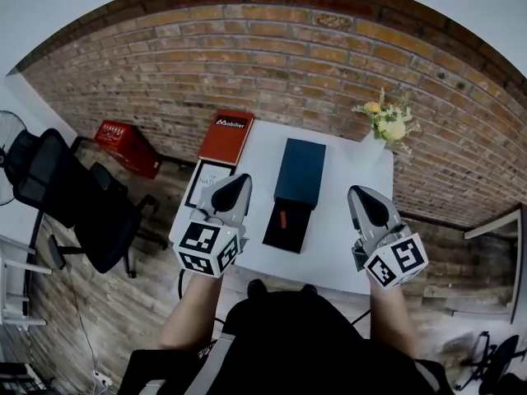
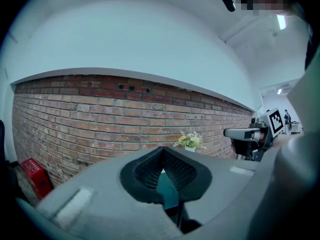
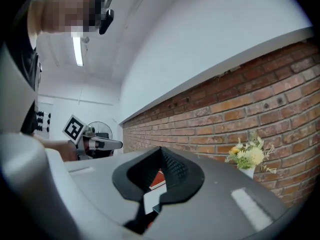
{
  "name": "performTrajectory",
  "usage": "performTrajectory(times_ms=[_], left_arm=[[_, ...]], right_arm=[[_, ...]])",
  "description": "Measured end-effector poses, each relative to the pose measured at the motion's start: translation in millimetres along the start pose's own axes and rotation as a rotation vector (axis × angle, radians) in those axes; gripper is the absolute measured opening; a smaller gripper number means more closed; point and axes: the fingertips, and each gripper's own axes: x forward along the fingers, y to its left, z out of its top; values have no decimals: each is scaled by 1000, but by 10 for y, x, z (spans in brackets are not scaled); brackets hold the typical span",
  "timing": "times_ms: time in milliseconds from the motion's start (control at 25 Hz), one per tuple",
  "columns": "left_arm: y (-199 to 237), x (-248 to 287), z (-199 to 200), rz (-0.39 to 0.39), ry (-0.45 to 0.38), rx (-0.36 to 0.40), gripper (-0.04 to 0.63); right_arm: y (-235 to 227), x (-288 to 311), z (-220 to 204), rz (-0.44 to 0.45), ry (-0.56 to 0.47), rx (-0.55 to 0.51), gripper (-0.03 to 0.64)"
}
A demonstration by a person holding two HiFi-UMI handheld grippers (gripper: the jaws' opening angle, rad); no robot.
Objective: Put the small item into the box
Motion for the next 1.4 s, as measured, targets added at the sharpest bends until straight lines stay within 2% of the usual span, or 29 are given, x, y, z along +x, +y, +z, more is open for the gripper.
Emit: performTrajectory(times_ms=[200, 360, 720, 1400], left_arm=[[-16, -52, -107, 19, 8, 13, 7], [-35, -17, -142, 12, 11, 1, 7], [-114, 82, -175, -17, 19, -4, 8], [-33, 78, -283, -8, 30, -26, 7]], right_arm=[[73, -94, 55, 8, -43, -25, 0], [67, -50, 33, 19, -47, 19, 0], [0, 23, -23, 18, -11, 67, -2], [73, 116, -140, 19, 34, 38, -2]])
